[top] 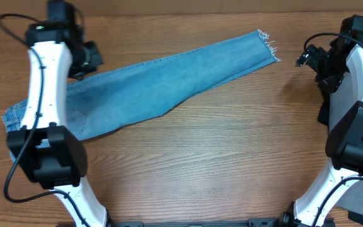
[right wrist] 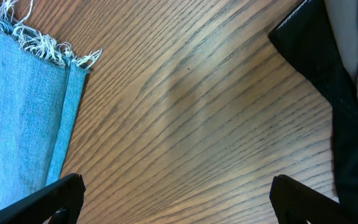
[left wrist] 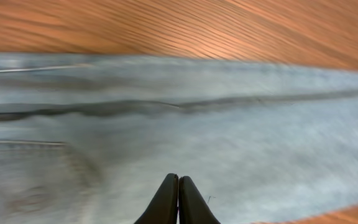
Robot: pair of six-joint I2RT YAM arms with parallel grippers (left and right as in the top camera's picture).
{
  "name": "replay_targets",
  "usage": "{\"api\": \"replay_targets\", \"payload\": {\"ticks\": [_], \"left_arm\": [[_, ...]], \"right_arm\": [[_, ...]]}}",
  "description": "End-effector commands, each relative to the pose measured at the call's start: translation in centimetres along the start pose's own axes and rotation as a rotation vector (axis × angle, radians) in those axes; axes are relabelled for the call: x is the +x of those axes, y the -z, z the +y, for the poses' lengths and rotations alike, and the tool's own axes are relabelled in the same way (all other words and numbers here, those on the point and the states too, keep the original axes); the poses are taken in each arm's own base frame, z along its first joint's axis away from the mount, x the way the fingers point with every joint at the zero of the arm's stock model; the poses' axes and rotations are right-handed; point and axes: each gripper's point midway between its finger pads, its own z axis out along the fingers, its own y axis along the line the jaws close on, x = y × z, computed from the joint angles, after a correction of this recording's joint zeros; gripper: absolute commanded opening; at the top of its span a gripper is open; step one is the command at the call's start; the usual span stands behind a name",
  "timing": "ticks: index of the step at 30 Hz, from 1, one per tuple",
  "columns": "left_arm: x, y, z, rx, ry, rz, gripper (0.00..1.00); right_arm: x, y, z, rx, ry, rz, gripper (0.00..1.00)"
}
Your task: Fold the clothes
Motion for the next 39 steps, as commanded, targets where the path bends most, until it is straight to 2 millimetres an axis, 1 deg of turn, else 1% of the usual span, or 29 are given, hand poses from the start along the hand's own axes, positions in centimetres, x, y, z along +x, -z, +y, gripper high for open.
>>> {"api": "replay_targets", "payload": {"ticks": [1,2,3,5,7,9,11,12,13,14,17,18,19,21,24,25,27,29,32,33,35,39], "left_arm": [[2.5,-1.8,-5.7,0.061,-0.169,0.047,0.42],[2.5,-1.8,-6.4,0.070,-0.225,0.037,0.50],[2.4,-1.8,-7.2,0.086,-0.292,0.022,0.60],[2.4,-1.8,-8.5,0.099,-0.439,-0.005,0.67],[2.0,-2.0,-8.8,0.077,-0.530,-0.033,0.73],[1.5,-2.3,-9.1,0.073,-0.581,-0.054,0.79],[1.5,-3.0,-9.6,0.101,-0.613,-0.053,0.78],[1.6,-3.5,-9.7,0.113,-0.626,-0.043,0.76],[1.8,-4.3,-9.7,0.120,-0.640,-0.027,0.75],[2.1,-5.7,-9.5,0.116,-0.675,0.000,0.75],[2.6,-8.4,-9.2,0.113,-0.782,0.041,0.72],[2.9,-9.2,-9.1,0.112,-0.804,0.057,0.71],[3.1,-9.9,-9.0,0.112,-0.819,0.071,0.67],[3.5,-10.9,-8.9,0.115,-0.827,0.094,0.64],[4.3,-12.4,-8.9,0.140,-0.846,0.128,0.64],[4.5,-12.9,-8.9,0.145,-0.857,0.137,0.66],[4.7,-13.5,-8.8,0.144,-0.867,0.149,0.68],[4.8,-14.0,-8.7,0.144,-0.866,0.155,0.67],[4.6,-14.0,-8.8,0.143,-0.867,0.145,0.55],[4.4,-14.1,-8.8,0.140,-0.866,0.139,0.49],[4.3,-14.1,-8.7,0.132,-0.864,0.136,0.44],[4.3,-14.1,-8.8,0.134,-0.864,0.133,0.43]], "right_arm": [[-0.7,1.4,0.5,-0.008,0.004,-0.043,1.00],[-0.7,1.4,0.5,-0.008,0.004,-0.043,1.00],[-0.7,1.4,0.4,-0.008,0.004,-0.043,1.00],[-0.7,1.4,0.4,-0.008,0.004,-0.043,1.00],[-0.7,1.4,0.5,-0.008,0.004,-0.043,1.00],[-0.7,1.4,0.5,-0.008,0.004,-0.043,1.00],[-0.7,1.4,0.5,-0.008,0.004,-0.043,1.00],[-0.7,1.4,0.5,-0.008,0.004,-0.043,1.00],[-0.7,1.4,0.5,-0.008,0.004,-0.043,1.00],[-0.7,1.4,0.5,-0.008,0.004,-0.043,1.00],[-0.7,1.4,0.5,-0.008,0.004,-0.043,1.00],[-0.7,1.4,0.5,-0.008,0.004,-0.043,1.00],[-0.7,1.4,0.5,-0.008,0.004,-0.043,1.00],[-0.7,1.4,0.5,-0.008,0.004,-0.043,1.00],[-0.7,1.4,0.5,-0.008,0.004,-0.043,1.00],[-0.7,1.4,0.5,-0.008,0.004,-0.043,1.00],[-0.7,1.4,0.5,-0.008,0.004,-0.043,1.00],[-0.7,1.4,0.5,-0.008,0.004,-0.043,0.99],[-0.7,1.4,0.5,-0.008,0.004,-0.043,1.00],[-0.7,1.4,0.5,-0.008,0.004,-0.043,1.00],[-0.7,1.4,0.5,-0.008,0.004,-0.043,1.00],[-0.7,1.4,0.5,-0.008,0.004,-0.043,1.00]]}}
